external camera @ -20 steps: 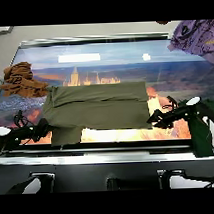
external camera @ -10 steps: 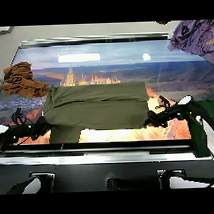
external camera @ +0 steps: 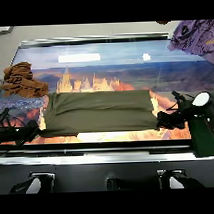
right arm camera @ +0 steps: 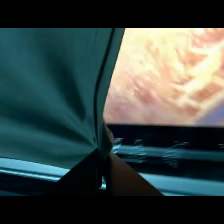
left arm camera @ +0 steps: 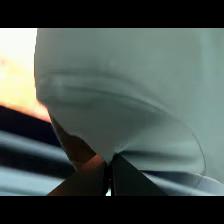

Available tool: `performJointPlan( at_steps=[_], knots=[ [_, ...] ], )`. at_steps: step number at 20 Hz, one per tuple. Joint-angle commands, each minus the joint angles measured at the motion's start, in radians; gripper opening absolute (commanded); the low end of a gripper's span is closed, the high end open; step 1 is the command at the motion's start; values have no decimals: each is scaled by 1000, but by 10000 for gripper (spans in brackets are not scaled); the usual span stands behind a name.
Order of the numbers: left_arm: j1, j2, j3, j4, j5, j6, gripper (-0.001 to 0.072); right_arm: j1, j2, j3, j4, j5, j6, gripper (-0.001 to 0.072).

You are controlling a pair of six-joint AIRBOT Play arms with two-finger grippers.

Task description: Fold the clothes and pants, and hang the long-sleeved shirts on hangers.

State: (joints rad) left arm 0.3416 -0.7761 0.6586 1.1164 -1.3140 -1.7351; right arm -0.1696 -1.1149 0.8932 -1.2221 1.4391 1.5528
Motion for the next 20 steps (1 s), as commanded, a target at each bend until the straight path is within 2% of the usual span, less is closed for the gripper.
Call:
performJointPlan(
  at_steps=[1,3,6,11,13,16,20],
  knots=[
    [-1,117,13,40,-103,-27,14,1,108,1,-108,115,40,30],
    [-5,115,23,36,-70,8,14,1,114,3,-97,95,16,30],
    [-56,40,35,35,66,18,14,1,108,11,-70,-35,-49,30],
    [-182,-236,142,37,301,37,14,32,-26,77,-16,-237,-99,30],
    [-196,-361,219,36,324,46,14,92,-120,109,-39,-301,-98,30],
    [-203,-514,336,37,322,89,14,124,-240,181,-126,-378,4,30],
    [-204,-667,470,37,320,113,14,125,-353,280,-97,-401,-10,31]
  ],
)
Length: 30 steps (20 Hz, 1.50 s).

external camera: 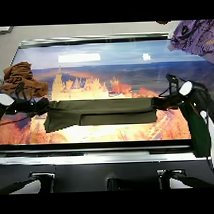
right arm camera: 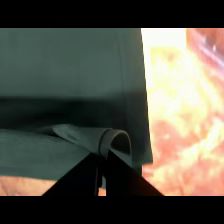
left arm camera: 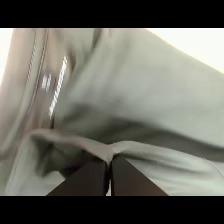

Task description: Fold the clothes and pants, and hang the long-sleeved shirts on hangers.

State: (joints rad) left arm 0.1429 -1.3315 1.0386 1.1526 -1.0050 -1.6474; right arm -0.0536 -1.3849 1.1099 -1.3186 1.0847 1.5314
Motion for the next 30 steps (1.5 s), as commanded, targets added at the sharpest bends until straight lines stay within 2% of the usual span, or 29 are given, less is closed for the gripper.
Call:
performJointPlan(
  at_steps=[1,5,6,7,8,9,10,11,14,15,16,17,20,22,24,27,28,30],
  knots=[
    [-5,-140,110,1,11,25,14,9,-106,78,8,-51,9,31],
    [-8,-234,138,0,18,25,17,9,-165,94,26,-61,10,40],
    [-8,-248,138,0,18,25,20,9,-174,94,41,-60,10,104],
    [-8,-254,138,0,18,25,26,9,-175,94,50,-58,15,200],
    [-7,-253,139,0,20,25,84,5,-175,102,50,-45,49,304],
    [-7,-252,150,0,18,25,160,-11,-174,127,52,-10,75,442],
    [-6,-249,166,1,11,26,245,-38,-172,163,59,33,92,537],
    [-6,-246,189,1,8,25,331,-83,-172,205,103,72,90,565],
    [-6,-244,269,1,0,25,336,-257,-185,230,366,132,1,566],
    [-6,-242,294,1,-1,25,343,-297,-201,230,401,167,-30,566],
    [-6,-238,322,1,-1,25,502,-325,-224,230,411,209,-66,573],
    [-6,-232,349,1,0,25,689,-337,-247,230,413,243,-107,618],
    [-7,-209,412,1,-1,25,708,-340,-330,230,457,297,-198,625],
    [-7,-189,437,2,0,26,708,-340,-382,230,525,295,-235,660],
    [-7,-169,441,2,1,26,708,-333,-430,229,575,293,-256,659],
    [-7,-156,441,1,0,25,708,-280,-472,223,548,287,-264,656],
    [-7,-156,441,1,0,25,708,-255,-476,214,539,273,-264,645],
    [-7,-156,441,1,0,25,708,-205,-476,202,540,259,-265,501]
  ],
)
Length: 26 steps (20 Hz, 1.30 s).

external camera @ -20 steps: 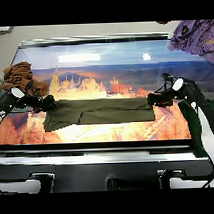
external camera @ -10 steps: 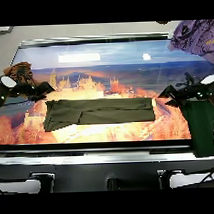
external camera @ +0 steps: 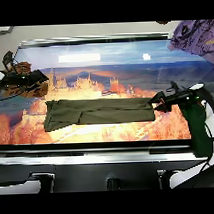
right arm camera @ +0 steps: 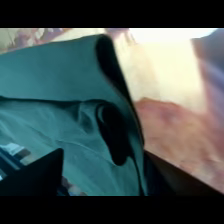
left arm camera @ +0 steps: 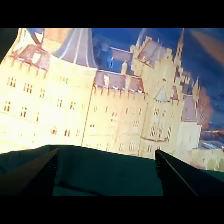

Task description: Fold the clothes and pants, and hang the long-sleeved shirts on hangers.

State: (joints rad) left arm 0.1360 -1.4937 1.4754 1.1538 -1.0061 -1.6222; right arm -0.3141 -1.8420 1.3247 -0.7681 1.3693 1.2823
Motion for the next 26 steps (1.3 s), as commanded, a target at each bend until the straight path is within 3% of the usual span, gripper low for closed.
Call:
performJointPlan(
  at_steps=[1,2,3,4,5,6,8,12,18,26],
  knots=[
    [0,5,4,-1,2,0,708,77,-19,-13,-9,-27,-15,397],
    [0,5,4,-1,2,0,708,97,-16,-13,-11,-32,-15,281],
    [-2,5,4,-1,1,0,708,108,-11,-13,-10,-39,-14,87],
    [-10,5,4,-1,2,0,708,112,2,-13,-10,-48,-10,30],
    [-27,3,3,-1,2,0,704,112,25,-12,-11,-60,7,29],
    [-51,-2,3,-1,2,-1,630,109,58,-7,-30,-69,42,29],
    [-116,-19,2,-15,5,0,15,109,138,21,-139,-64,127,29],
    [-305,-119,2,-156,26,-27,16,109,295,103,-350,22,271,29],
    [-636,-326,14,-409,201,-32,15,109,435,202,-511,187,368,29],
    [-853,-599,242,-664,372,-136,15,109,537,279,-556,257,416,30]
  ],
)
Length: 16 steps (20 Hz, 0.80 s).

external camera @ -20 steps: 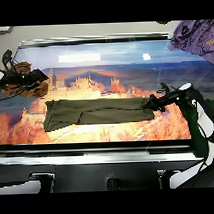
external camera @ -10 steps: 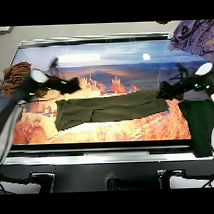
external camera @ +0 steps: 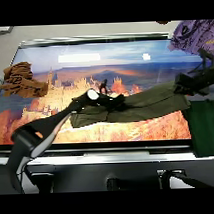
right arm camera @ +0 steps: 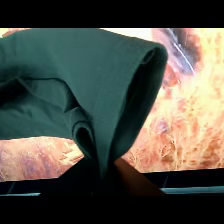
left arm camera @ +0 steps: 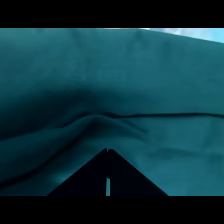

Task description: Fold the clothes and pants, and hang the long-sleeved shirts on hangers.

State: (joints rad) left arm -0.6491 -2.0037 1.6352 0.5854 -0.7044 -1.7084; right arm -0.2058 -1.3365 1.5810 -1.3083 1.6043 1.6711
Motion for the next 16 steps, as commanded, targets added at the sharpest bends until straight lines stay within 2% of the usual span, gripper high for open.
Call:
performJointPlan(
  at_steps=[1,5,9,11,13,14,16],
  knots=[
    [-84,-121,123,-96,70,-84,15,1,38,23,-15,30,38,30],
    [-141,-216,241,-96,78,-182,15,2,40,23,11,63,46,30],
    [-132,-206,272,-83,55,-173,14,2,40,23,-3,53,45,30],
    [-86,-162,272,21,-34,-178,14,2,40,23,6,35,47,30],
    [-23,-93,272,171,-159,-178,13,6,40,23,117,0,48,29],
    [13,-50,272,249,-221,-178,13,21,40,23,182,-23,64,29],
    [95,55,272,409,-359,-178,14,99,40,23,201,-77,114,29]
  ],
)
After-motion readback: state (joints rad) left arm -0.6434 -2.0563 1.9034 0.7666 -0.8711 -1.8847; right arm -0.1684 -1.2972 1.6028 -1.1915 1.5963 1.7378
